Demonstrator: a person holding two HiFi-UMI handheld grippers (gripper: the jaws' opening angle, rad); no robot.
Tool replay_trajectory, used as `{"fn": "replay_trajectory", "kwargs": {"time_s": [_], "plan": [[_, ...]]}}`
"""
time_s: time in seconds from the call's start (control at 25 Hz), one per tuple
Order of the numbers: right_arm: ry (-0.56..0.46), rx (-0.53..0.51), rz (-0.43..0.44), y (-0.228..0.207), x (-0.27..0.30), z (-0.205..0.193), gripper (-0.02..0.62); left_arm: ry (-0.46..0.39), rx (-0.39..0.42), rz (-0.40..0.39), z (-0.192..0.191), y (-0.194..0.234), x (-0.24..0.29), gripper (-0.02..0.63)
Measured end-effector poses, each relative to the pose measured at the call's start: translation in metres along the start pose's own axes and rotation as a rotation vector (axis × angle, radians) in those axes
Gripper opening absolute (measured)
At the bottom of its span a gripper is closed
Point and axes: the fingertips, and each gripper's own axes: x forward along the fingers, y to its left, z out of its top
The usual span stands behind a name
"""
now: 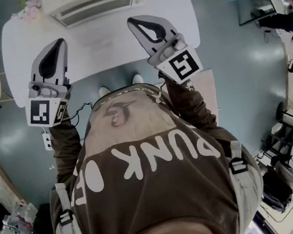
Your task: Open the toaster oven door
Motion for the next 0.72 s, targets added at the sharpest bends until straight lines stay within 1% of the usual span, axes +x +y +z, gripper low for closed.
{"fn": "replay_trajectory", "kwargs": {"time_s": [0.32,0.52,0.64,0.72], "plan": [[0.005,-0.003,-0.001,-0.001,0.001,-0.004,0.008,0.007,0.002,0.007,-0.002,0.0,0.0,0.005],[0.015,0.013,0.007,-0.005,0.004,-0.008,0.011,0.005,0.003,0.01,-0.001,0.002,0.0,0.005],[0.042,-0.002,0.003,-0.012,0.006,-0.016,0.012,0.007,0.003,0.013,-0.001,0.003,-0.001,0.005],[0.083,-0.012,-0.003,-0.024,0.009,-0.026,0.022,0.009,0.002,0.016,-0.001,0.005,-0.001,0.005]]}}
